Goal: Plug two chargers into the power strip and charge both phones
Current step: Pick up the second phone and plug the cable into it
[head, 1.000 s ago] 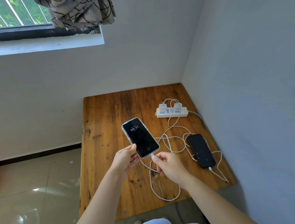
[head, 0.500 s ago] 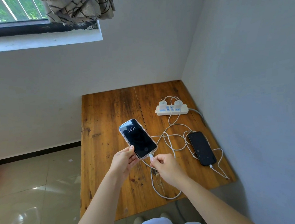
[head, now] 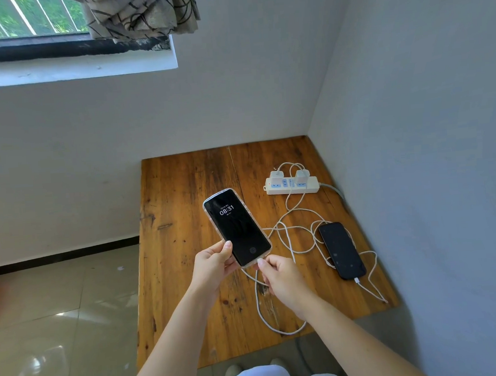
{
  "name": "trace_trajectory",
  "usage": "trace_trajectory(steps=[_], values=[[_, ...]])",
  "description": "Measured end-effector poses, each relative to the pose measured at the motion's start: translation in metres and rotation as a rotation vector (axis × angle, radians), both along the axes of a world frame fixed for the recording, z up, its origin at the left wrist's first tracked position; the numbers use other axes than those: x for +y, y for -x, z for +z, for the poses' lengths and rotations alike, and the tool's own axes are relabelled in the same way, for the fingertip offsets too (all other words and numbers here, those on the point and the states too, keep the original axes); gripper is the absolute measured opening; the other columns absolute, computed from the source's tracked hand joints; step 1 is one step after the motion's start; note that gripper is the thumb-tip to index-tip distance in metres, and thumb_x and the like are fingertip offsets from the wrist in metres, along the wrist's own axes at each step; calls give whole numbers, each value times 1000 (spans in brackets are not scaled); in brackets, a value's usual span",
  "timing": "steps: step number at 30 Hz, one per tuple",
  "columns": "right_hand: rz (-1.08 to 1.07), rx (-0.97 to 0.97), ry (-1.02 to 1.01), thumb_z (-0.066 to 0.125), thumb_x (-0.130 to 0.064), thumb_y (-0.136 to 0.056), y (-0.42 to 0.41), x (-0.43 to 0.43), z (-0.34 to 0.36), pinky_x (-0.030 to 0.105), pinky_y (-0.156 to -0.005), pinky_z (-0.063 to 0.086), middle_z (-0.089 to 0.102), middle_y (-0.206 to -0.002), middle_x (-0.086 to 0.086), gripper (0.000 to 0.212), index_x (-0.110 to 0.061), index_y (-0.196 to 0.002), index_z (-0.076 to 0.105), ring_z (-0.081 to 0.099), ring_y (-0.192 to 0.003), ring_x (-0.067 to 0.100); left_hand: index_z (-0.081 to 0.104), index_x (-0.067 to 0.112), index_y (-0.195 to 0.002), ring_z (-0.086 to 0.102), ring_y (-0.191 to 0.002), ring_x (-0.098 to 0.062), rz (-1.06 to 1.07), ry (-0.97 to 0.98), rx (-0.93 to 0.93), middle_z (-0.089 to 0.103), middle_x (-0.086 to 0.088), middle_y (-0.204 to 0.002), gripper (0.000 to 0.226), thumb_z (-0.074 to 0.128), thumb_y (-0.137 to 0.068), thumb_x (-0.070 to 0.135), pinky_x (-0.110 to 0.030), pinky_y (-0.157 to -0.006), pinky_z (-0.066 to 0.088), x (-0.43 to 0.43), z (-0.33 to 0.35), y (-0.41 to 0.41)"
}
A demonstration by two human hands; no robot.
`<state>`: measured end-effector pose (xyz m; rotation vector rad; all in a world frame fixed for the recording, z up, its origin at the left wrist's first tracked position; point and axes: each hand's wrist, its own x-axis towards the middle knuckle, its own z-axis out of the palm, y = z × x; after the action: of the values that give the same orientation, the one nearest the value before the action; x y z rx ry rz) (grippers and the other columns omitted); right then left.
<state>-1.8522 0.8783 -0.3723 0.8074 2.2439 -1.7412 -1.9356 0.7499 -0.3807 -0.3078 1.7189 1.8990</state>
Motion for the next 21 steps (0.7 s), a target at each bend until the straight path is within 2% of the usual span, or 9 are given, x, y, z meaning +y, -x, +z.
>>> trace_trajectory(steps=[2,6,12,17,21], values=[[-19,4,-10,46,-30,-98,0,0,-1,20,-47,35,43,-55,-1,33,-13,-70,55,38,-48,7,68,16,-93,72,-84,-16,12,-1,-8,75,-4,-90,13,55,-94,18,-24,-67,57,1,0,-2],[-43,11,-8,48,-33,-97,-2,-1,-3,19,-47,35,44,-53,-3,34,-13,-71,58,38,-47,6,69,15,-93,72,-82,-13,18,-6,-7,76,-2,-85,14,55,-94,18,-20,-61,55,2,2,-4],[-76,60,-26,49,-34,-96,-5,-1,-3,15,-44,34,45,-51,-6,34,-8,-83,66,39,-44,4,69,13,-98,72,-85,-16,4,-39,-16,76,-3,-85,16,54,-94,17,-23,-65,56,2,2,-5],[-113,81,-10,51,-34,-95,-7,0,-1,13,-41,33,43,-48,-6,35,-9,-75,64,37,-43,4,68,12,-102,72,-86,-19,8,-72,-35,76,-6,-88,17,53,-94,16,-24,-65,57,3,3,-7],[-114,92,-13,51,-34,-95,-9,0,-1,13,-42,33,45,-51,-3,37,-3,-81,65,38,-43,4,68,12,-100,73,-84,-18,10,-64,-29,76,-5,-85,15,53,-95,14,-22,-63,57,5,4,-8]])
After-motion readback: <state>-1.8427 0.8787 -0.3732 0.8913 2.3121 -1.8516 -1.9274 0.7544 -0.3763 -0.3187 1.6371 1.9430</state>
